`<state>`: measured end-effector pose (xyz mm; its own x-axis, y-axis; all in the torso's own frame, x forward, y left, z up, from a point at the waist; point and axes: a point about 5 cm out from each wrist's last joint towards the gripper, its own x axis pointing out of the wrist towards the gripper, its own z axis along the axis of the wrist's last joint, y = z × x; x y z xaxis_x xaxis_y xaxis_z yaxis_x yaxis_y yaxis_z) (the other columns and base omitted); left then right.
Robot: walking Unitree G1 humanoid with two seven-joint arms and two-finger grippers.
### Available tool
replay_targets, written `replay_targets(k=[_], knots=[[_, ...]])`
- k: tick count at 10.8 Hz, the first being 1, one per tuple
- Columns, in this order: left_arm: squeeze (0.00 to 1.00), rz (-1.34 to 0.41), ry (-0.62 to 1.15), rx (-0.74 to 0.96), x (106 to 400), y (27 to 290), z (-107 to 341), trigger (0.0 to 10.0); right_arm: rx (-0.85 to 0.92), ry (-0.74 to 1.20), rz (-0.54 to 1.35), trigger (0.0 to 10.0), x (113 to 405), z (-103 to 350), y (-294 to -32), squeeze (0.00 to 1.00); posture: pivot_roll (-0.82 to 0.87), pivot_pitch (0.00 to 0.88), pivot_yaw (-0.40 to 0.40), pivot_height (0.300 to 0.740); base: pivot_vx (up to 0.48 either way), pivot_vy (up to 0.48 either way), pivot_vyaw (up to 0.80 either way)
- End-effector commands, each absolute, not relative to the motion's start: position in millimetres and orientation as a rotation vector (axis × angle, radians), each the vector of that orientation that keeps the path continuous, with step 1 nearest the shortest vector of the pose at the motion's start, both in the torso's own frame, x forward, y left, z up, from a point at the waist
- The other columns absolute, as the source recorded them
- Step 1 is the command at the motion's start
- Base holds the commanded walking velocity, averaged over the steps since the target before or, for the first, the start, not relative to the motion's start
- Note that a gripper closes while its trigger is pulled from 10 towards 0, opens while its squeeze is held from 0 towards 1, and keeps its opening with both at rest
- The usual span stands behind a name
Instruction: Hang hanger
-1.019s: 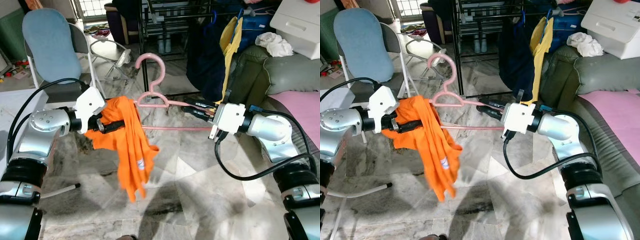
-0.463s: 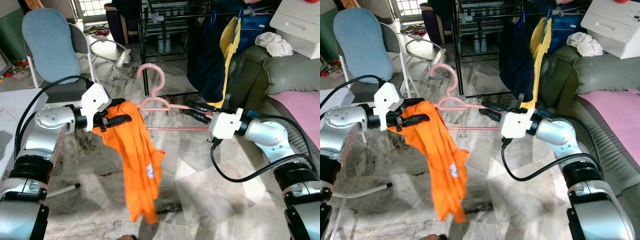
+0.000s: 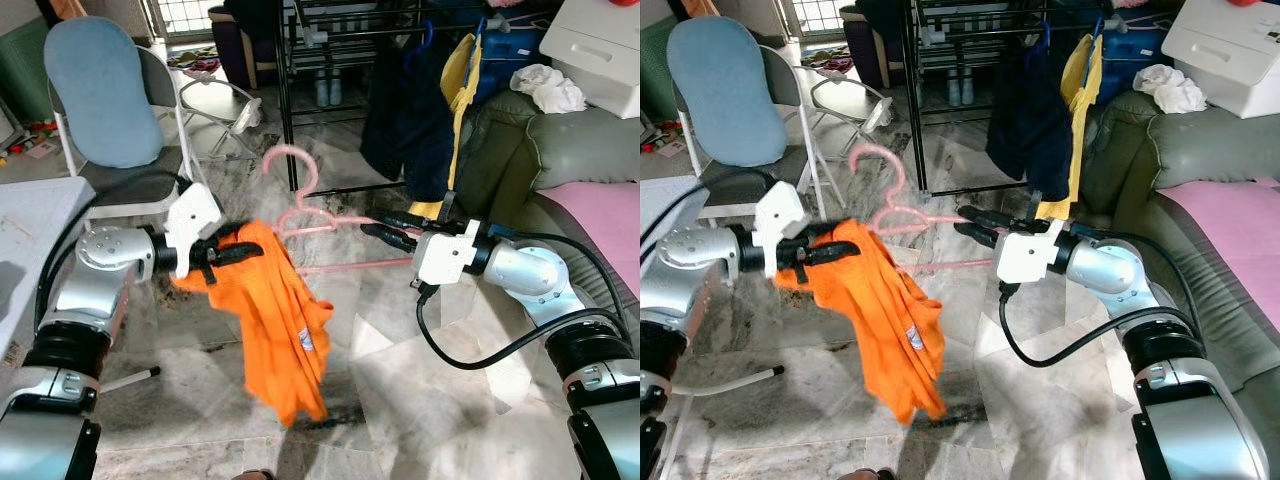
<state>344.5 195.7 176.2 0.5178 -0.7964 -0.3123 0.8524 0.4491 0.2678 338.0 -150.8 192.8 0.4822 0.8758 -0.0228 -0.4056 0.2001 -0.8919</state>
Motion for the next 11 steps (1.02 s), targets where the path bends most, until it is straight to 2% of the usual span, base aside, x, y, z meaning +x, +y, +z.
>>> replay_targets(k=[1,2,6,7,8,10,11], knots=[[0.00,-1.087,0.211,0.416,339.5,187.7,163.1,5.9,-0.956,-0.725,0.862,10.0,343.2,223.8,-144.6,0.00,-0.03,0.075,0.051,0.740,0.000,0.000,0.00],[1.00,-1.075,0.216,0.413,340.6,188.6,162.3,10.0,-0.956,-0.726,0.863,10.0,343.1,223.4,-144.4,0.00,-0.03,0.075,0.051,0.740,0.000,0.000,0.00],[1.00,-1.105,0.255,0.466,339.5,190.7,156.6,10.0,-0.949,-0.726,0.866,10.0,343.1,220.8,-142.0,0.00,-0.03,0.075,0.051,0.740,0.000,0.000,0.00],[0.63,-1.124,0.289,0.468,338.6,190.8,151.6,10.0,-0.945,-0.727,0.868,10.0,343.1,220.3,-141.0,0.00,-0.03,0.075,0.051,0.740,0.000,0.000,0.00],[0.00,-1.144,0.326,0.474,337.0,189.3,144.0,10.0,-0.938,-0.729,0.869,10.0,343.2,220.5,-139.8,0.00,-0.03,0.075,0.048,0.740,0.000,0.000,0.00],[0.00,-1.147,0.358,0.481,338.8,185.3,135.7,10.0,-0.930,-0.737,0.869,10.0,343.4,221.4,-137.9,0.00,-0.03,0.076,0.049,0.740,0.000,0.000,0.00],[0.00,-1.141,0.367,0.478,341.4,182.9,133.2,4.0,-0.926,-0.740,0.871,10.0,343.2,221.5,-137.2,0.00,-0.03,0.076,0.050,0.740,0.000,0.000,0.00]])
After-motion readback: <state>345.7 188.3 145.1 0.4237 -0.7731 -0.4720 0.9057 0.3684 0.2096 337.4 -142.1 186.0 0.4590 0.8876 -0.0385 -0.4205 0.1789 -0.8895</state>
